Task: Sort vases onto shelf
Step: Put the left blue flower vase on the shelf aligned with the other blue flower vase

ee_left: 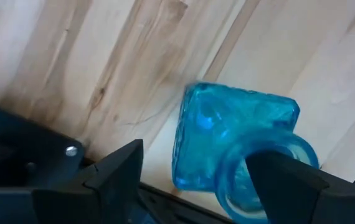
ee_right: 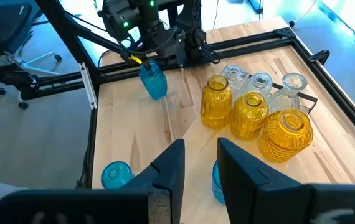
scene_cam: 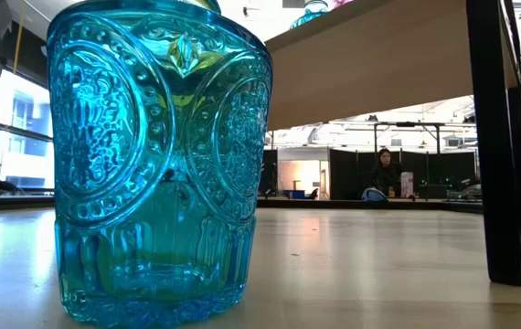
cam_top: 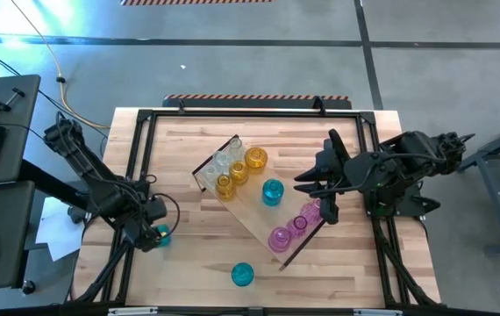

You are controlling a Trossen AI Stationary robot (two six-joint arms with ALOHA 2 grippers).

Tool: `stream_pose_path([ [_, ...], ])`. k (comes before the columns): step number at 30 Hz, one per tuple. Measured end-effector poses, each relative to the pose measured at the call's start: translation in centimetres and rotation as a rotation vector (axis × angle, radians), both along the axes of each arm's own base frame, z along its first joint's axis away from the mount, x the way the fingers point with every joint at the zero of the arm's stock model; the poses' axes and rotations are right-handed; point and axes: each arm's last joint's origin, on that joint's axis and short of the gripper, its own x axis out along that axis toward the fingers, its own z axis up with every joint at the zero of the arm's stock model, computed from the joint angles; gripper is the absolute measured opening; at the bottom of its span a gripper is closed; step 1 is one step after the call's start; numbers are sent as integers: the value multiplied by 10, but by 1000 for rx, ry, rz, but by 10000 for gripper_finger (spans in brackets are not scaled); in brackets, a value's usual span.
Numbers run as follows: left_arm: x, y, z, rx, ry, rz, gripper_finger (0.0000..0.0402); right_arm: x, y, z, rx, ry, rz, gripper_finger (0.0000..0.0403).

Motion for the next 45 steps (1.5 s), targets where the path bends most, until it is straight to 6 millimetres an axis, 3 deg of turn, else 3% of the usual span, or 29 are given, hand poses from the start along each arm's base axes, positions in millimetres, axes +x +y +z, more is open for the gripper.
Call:
stream_pose_path([
  [6,1,-1,-7,-25,-5,19,210,0,0,0,-2,0,2,76],
  [15,-2,-4,-6,-123,71,16,42,0,0,0,-11,1,7,76],
  [23,1,-8,7,-181,38,40,42,0,0,0,-25,2,16,76],
  [33,20,-8,61,-264,-141,100,43,0,0,0,-44,3,28,76],
  [39,46,-2,97,-222,-310,90,43,0,0,0,-55,3,36,76],
  [45,88,-2,131,-161,-399,-19,43,0,0,0,-55,7,37,76],
])
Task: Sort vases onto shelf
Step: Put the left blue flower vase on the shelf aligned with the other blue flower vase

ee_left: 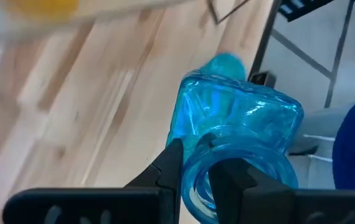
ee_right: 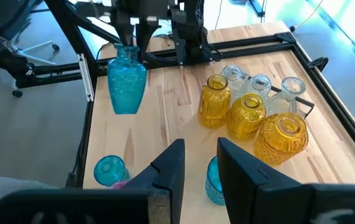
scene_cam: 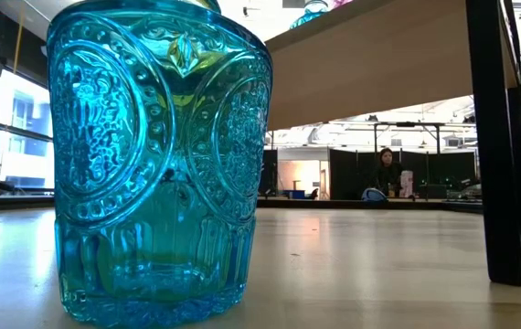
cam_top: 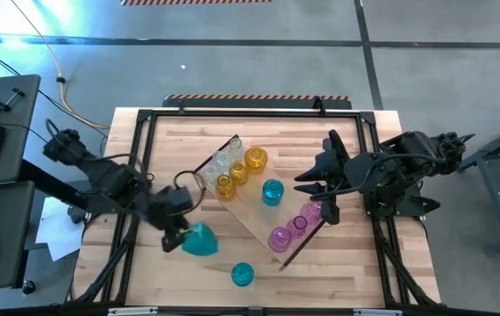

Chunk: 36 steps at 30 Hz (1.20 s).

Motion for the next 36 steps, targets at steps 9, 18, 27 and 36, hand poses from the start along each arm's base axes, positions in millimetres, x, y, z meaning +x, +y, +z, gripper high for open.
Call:
stream_pose_path([
  [9,61,10,33,198,36,-121,43,-3,-1,-5,24,57,-31,76],
  [18,113,32,32,305,39,-171,44,-7,5,-6,35,74,-14,76],
  [27,138,51,13,272,110,-70,44,-19,11,-13,53,159,-61,76],
  [36,141,59,12,177,136,-11,44,-22,16,-13,20,136,-75,76],
])
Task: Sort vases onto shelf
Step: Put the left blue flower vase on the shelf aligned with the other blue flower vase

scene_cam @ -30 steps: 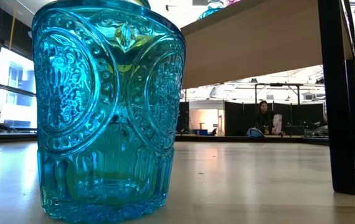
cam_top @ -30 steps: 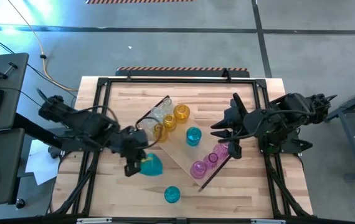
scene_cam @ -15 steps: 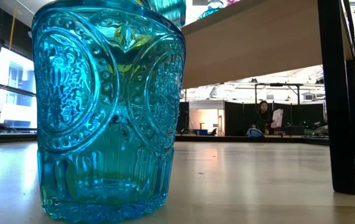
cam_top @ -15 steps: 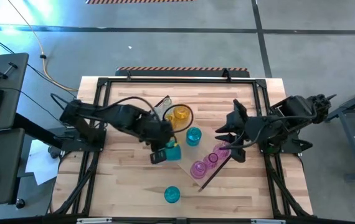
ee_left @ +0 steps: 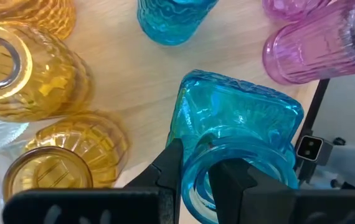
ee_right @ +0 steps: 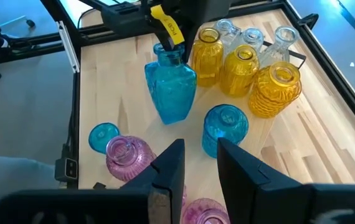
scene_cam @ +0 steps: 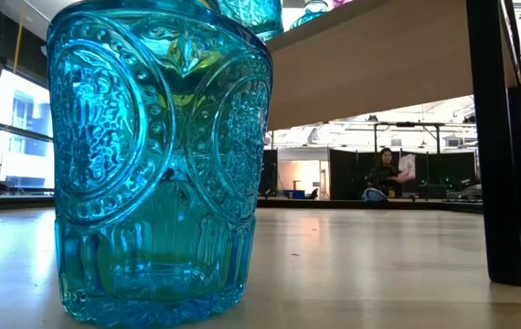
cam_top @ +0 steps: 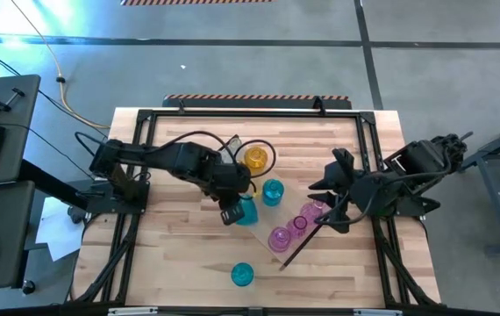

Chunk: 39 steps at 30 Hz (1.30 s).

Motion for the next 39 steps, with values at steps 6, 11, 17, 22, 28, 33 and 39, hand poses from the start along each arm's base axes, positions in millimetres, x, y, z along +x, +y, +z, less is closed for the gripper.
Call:
stream_pose_path([
  [6,0,2,0,-10,2,-6,44,0,0,0,-3,-3,3,76],
  [11,2,9,0,-11,2,-4,44,0,0,0,-14,-9,-6,76],
  [17,3,17,0,-27,-3,5,44,0,0,1,-17,-11,-10,76],
  [22,4,20,0,-55,0,-3,44,0,-1,1,-17,-11,-10,76],
  [28,13,17,-10,-105,28,-70,44,0,-1,0,-28,-7,-3,76],
  [33,18,12,-15,-126,33,-122,44,0,-1,0,-46,-3,9,76],
  [39,20,18,-15,-109,24,-108,44,-1,-1,0,-53,5,11,76],
])
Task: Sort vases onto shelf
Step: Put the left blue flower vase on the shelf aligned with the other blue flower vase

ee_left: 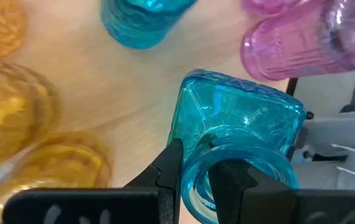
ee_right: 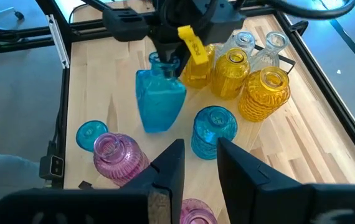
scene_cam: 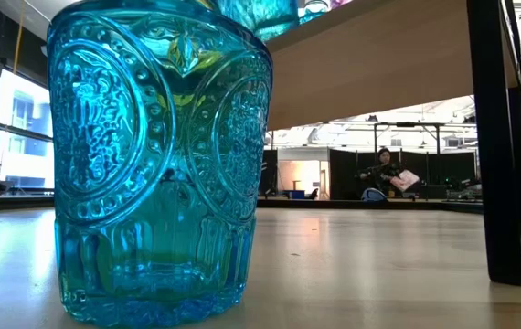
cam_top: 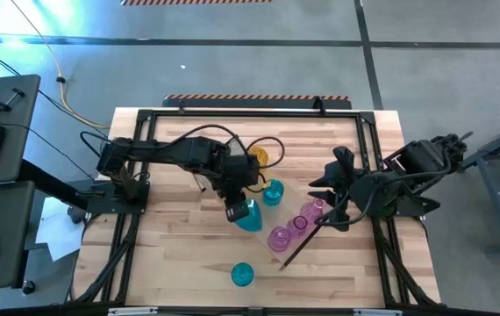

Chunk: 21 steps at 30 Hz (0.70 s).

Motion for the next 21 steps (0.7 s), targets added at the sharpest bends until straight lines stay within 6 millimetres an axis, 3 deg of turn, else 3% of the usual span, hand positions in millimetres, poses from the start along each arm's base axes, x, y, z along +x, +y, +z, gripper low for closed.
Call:
stream_pose_path([
  [12,-12,6,38,74,-58,21,44,-1,-1,-1,-27,18,17,76],
  [21,-15,6,38,76,-9,-3,44,-2,-2,-1,-58,13,14,76],
])
